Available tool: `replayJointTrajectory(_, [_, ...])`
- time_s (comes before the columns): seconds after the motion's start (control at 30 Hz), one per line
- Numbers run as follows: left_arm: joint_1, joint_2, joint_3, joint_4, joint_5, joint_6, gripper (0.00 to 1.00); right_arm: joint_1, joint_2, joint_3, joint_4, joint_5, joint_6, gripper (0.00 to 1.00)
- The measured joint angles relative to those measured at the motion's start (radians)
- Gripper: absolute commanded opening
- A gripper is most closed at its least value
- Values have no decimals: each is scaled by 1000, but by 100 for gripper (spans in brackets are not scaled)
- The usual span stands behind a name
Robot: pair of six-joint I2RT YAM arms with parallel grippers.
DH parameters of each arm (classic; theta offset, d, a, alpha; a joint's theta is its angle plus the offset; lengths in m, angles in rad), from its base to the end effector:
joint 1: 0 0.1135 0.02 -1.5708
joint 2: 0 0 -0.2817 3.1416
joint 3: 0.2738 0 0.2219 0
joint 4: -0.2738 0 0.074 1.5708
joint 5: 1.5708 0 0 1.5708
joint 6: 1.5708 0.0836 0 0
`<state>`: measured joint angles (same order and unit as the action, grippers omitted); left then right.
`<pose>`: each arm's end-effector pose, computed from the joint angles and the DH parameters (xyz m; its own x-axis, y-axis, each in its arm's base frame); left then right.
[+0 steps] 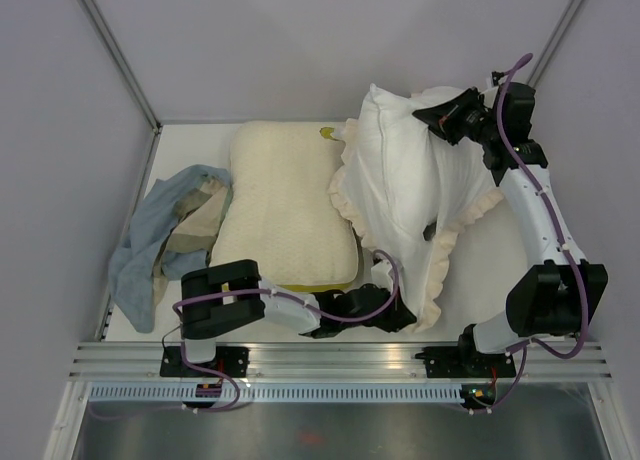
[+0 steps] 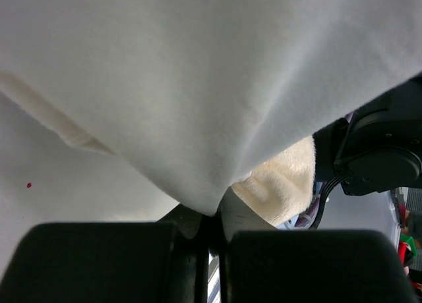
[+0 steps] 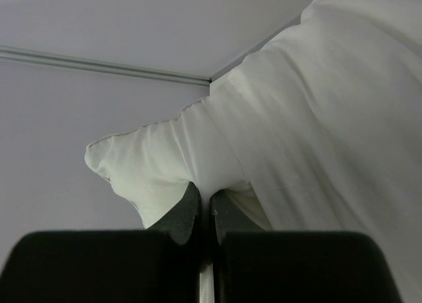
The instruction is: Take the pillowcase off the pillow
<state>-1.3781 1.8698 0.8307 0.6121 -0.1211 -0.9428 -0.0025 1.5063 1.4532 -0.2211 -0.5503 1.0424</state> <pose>0.0876 -0.3965 0.1640 -0.8180 -0.0023 -0.5753 0.4959 0.5040 -0.7072 0.3583 0.0428 0.4039 -0.5694 0.7376 -0.3630 -0.0189 0.4298 0.9027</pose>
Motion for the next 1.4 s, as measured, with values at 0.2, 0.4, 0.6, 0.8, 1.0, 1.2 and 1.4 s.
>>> replayJointTrajectory(0.2, [0, 0, 18, -1, 0, 0, 2, -40, 0, -6, 34, -42, 20, 0])
replayJointTrajectory(0.4, [0, 19, 55, -27, 13, 1, 2, -77, 36, -7, 72, -100, 56, 0])
replayJointTrajectory(0.6, [0, 35, 69, -38, 23, 1, 2, -142, 75, 0, 93, -147, 83, 0])
replayJointTrajectory(0.8, [0, 38, 71, -37, 27, 1, 2, -144, 77, 10, 92, -153, 60, 0])
replayJointTrajectory(1.0, [0, 60, 80, -31, 30, 0, 2, -160, 107, 54, 72, -180, 55, 0])
replayJointTrajectory(1.2, [1, 60, 84, -11, 30, 1, 2, -170, 143, 113, 61, -196, 61, 0])
replayJointTrajectory(1.4, [1, 65, 97, -39, 49, 1, 2, -165, 105, 72, 64, -195, 39, 0])
